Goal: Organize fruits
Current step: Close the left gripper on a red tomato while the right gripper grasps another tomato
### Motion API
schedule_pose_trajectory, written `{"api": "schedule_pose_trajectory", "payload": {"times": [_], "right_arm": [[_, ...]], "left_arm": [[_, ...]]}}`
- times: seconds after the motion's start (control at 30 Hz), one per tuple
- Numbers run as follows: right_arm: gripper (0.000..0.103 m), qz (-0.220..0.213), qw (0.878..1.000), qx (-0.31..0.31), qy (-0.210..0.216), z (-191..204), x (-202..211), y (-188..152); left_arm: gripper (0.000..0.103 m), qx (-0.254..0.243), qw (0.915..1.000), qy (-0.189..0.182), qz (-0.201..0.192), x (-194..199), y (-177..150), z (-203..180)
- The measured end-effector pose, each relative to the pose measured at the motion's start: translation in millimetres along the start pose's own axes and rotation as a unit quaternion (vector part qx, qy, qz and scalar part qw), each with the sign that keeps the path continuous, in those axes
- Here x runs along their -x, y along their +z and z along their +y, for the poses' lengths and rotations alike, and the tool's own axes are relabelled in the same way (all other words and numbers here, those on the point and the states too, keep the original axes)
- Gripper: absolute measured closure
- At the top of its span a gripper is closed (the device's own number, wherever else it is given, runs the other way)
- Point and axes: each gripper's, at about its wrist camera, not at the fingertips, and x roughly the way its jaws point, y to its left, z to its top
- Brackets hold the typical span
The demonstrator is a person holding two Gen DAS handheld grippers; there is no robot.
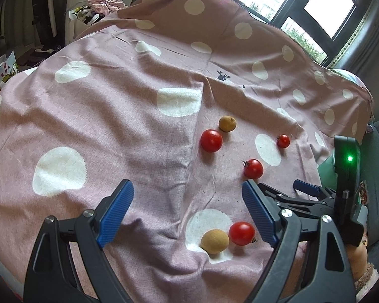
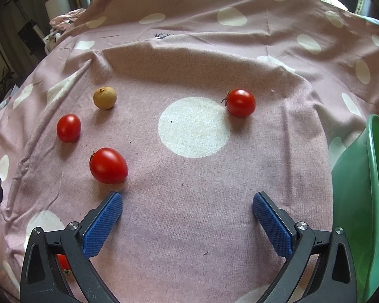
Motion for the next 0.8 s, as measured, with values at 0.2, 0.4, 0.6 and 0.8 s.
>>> {"api": "schedule_pose_trajectory", "payload": {"times": [0.2, 0.4, 0.6, 0.8], "right_arm": [[0.001, -0.031, 0.996, -0.029, 0.082, -10.8, 35.4, 13.0], [0.006, -0.036, 0.988, -0.051, 0.142, -11.8, 40.3, 31.2], [0.054, -0.003, 0.985, -0.055, 0.162, 3.7, 5.1, 28.2], [0.070, -0.004, 0.986, -0.021, 0.167, 20.4, 2.6, 24.5]], "left_arm": [[0.022, -0.016, 0.9995, -0.026, 0.003, 0.8, 0.2, -8.3], [0.042, -0.101, 0.9928, -0.050, 0.040, -12.1, -15.5, -44.6], [0.066, -0.128, 0.9864, -0.051, 0.089, -32.4, -26.9, -56.2], [0.068, -0.137, 0.9829, -0.066, 0.104, -38.4, -28.6, -62.0]]}}
